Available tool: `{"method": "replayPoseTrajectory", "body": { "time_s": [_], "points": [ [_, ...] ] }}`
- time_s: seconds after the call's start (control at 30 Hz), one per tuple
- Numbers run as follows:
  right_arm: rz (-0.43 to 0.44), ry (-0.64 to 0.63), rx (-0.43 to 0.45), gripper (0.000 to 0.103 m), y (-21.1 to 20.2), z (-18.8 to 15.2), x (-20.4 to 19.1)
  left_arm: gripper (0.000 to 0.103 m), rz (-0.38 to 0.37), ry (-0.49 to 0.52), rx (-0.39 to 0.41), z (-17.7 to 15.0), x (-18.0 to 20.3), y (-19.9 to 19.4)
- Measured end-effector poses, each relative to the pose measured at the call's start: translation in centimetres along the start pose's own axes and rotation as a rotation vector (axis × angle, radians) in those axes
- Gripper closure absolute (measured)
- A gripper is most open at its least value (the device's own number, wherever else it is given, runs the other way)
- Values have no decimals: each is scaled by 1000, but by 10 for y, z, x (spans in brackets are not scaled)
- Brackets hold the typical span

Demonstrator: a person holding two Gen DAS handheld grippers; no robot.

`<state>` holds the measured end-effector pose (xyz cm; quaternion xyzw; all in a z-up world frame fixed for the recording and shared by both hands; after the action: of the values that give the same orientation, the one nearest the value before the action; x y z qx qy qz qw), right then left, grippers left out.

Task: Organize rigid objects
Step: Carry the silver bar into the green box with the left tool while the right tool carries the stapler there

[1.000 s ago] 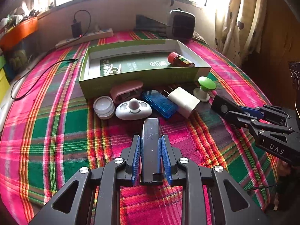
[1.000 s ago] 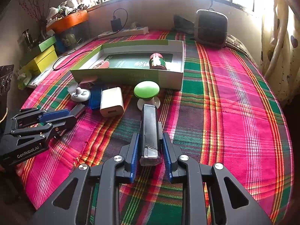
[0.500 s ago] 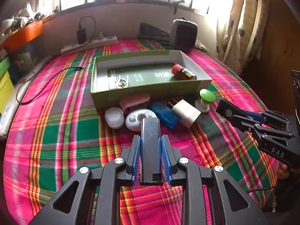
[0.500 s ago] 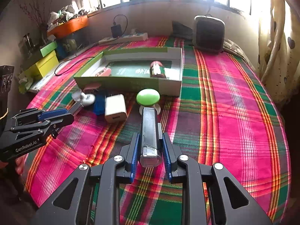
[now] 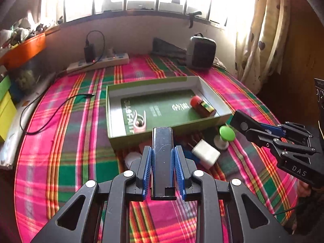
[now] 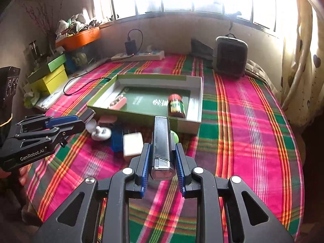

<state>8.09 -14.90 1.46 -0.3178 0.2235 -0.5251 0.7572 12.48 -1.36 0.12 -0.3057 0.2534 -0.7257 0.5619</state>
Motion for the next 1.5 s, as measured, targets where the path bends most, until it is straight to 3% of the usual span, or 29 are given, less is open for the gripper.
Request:
{"method": "replayPoseTrajectory", "body": {
  "time_s": [0.7,1.07,1.5],
  "points": [
    [74,14,-78,78,69,60,-4,81,20,-59,-35,73,-47,72],
    [79,-8,-150,78,111,66,-14,81,23,-68,-98,75,-55,114],
    [50,-22,-182,78,134,66,-13,81,34,-60,-122,70,-58,128]
  ]
}}
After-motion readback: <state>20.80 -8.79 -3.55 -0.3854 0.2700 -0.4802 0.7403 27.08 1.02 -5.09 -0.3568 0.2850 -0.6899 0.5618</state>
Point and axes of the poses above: each gripper's, at about its wrist camera, not at the fingertips, and y roughly the way its jaws point, x to its right, z to its top, the point moved 9 cm from there along y, roughly the way its jaws point, and after that the axes turned 6 degrees about -y, right-handed, at the moved point
